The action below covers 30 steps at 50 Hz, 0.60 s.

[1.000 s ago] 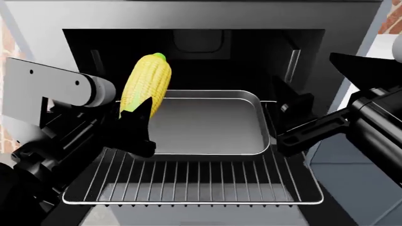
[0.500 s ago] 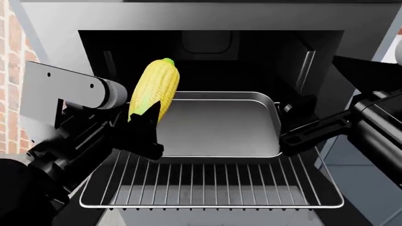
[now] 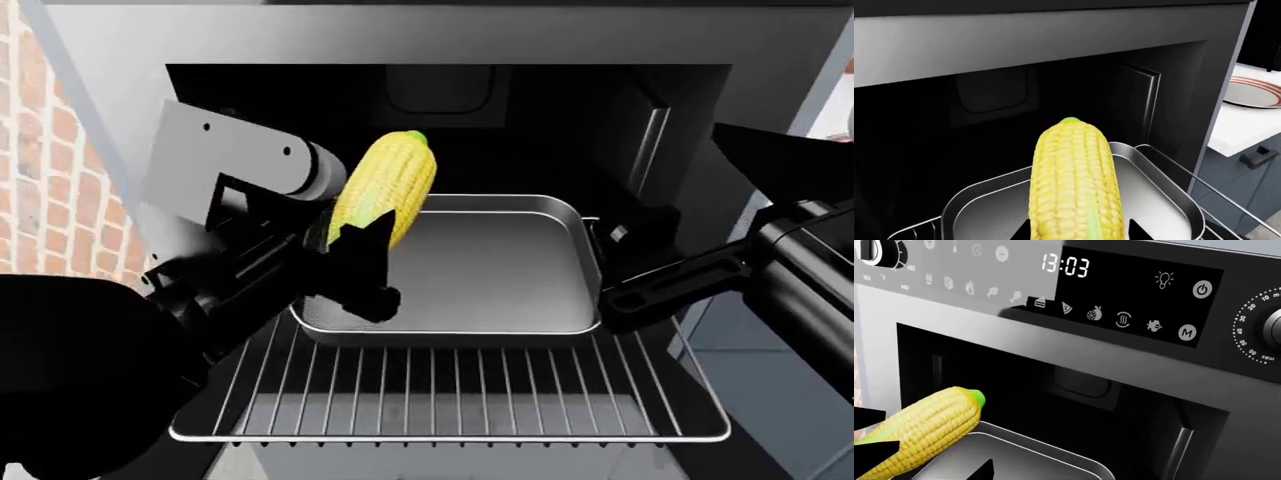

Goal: Place the corn on the rack of the oven.

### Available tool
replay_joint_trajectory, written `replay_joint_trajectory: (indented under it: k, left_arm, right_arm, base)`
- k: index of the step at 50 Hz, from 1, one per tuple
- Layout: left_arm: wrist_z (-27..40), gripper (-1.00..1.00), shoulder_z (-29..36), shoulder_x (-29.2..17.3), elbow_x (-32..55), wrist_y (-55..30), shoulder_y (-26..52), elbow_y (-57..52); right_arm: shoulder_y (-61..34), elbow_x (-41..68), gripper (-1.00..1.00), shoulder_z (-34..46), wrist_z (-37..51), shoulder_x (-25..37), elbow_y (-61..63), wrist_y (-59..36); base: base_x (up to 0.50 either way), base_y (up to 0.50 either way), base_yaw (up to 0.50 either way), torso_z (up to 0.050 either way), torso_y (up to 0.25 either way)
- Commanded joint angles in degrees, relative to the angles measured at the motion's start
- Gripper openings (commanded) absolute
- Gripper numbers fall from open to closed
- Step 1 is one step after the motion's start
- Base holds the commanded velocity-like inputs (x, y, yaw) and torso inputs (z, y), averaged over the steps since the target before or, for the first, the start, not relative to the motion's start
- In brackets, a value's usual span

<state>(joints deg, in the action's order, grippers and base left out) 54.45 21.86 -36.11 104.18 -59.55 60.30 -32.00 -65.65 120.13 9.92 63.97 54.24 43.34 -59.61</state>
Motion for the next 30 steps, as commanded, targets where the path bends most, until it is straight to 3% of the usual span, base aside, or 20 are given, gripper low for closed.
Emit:
replay_joint_trajectory:
  k: [1,18,30]
  left_arm:
    - [-3.5,-1.0,3.0,3.6,-4.9,-1.2,2.6,5.4]
    - [-13.8,-1.0,8.1,8.1,-18.2,-0.3,3.5,18.6]
    - [-17.0,-1.0,11.3,10.0,-23.2,0.9,2.4,23.1]
  right_arm:
    - [1.2,-0.8,1.0,-0.6,-0.5,0.3,0.3,0.2]
    - [3.6,-1.7,1.0,-2.4,-1.1,1.2,1.3,1.0]
    - [5.6,-2.9,1.0,-3.8,-2.1,1.3,1.7,1.6]
  base:
    - [0.0,0.0,0.0,0.0,0.0]
    - [0.0,0.0,0.0,0.001,0.001]
    - [0.0,0.0,0.0,0.0,0.001]
